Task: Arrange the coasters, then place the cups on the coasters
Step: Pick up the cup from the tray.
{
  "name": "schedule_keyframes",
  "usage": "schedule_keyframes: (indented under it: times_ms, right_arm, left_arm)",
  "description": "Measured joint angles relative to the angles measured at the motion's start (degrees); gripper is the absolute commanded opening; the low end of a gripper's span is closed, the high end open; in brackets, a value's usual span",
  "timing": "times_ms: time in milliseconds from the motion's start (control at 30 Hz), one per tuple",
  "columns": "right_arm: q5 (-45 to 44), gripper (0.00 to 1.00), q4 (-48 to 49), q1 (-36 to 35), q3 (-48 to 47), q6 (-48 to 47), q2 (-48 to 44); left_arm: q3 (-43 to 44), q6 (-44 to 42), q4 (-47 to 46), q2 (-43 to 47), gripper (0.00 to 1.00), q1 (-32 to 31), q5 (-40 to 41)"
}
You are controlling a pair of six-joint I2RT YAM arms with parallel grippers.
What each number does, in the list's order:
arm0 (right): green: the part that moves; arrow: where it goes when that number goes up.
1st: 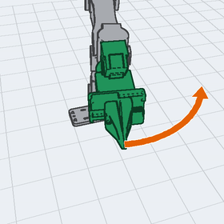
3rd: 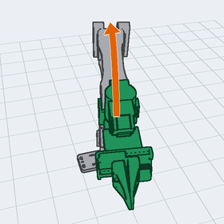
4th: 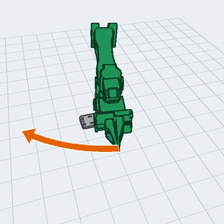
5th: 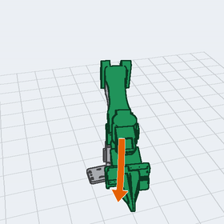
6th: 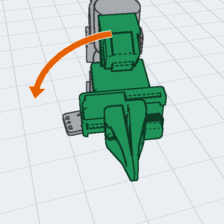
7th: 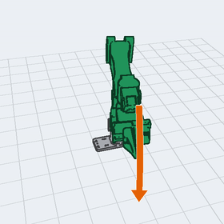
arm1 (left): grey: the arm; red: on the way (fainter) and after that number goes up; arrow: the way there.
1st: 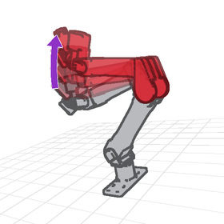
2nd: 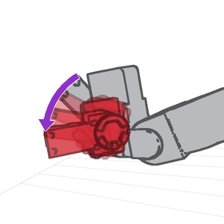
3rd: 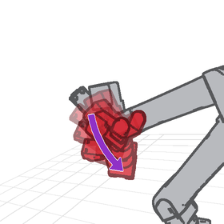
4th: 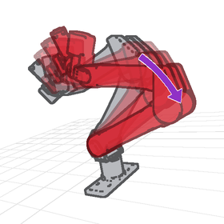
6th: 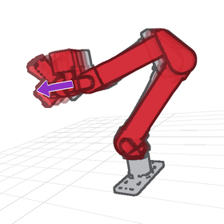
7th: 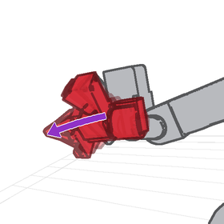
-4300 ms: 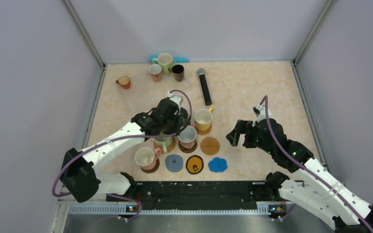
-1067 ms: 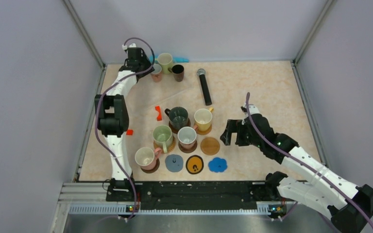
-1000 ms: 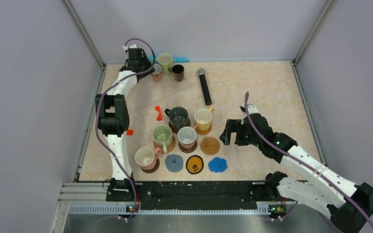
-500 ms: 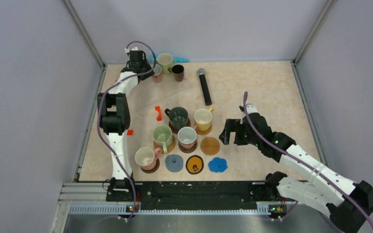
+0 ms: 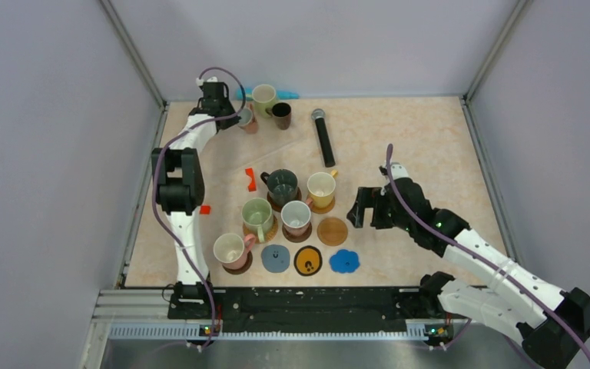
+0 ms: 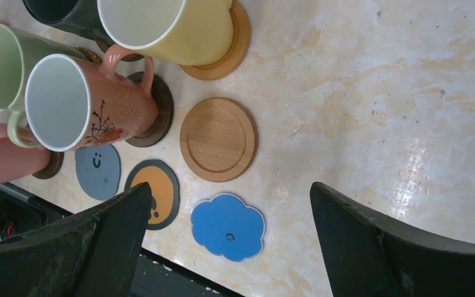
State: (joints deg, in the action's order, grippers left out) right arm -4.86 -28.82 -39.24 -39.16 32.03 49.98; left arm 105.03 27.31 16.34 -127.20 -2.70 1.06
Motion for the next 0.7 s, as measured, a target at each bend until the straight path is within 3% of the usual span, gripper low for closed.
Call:
schedule_keyframes:
  times_ms: [100,433,700]
  right_arm:
    - [0.0,0.98,0.0,0.0,-0.4,0.0,-0.9]
    - [0.0,0.98,-1.2,0.0,-0.4,0.1,-5.0]
    - [0.1,0.98,-1.2,0.0,-0.4,0.4,-5.8]
  left_arm:
    - [-0.9,-0.3,1.9,1.5,0.0,0.0,0.5]
    - [-8.7,-0.9,5.2,11.6,0.0,0.0,2.1]
    - [-16.0,-1.1,5.2,21.2,0.0,-0.2,-2.6]
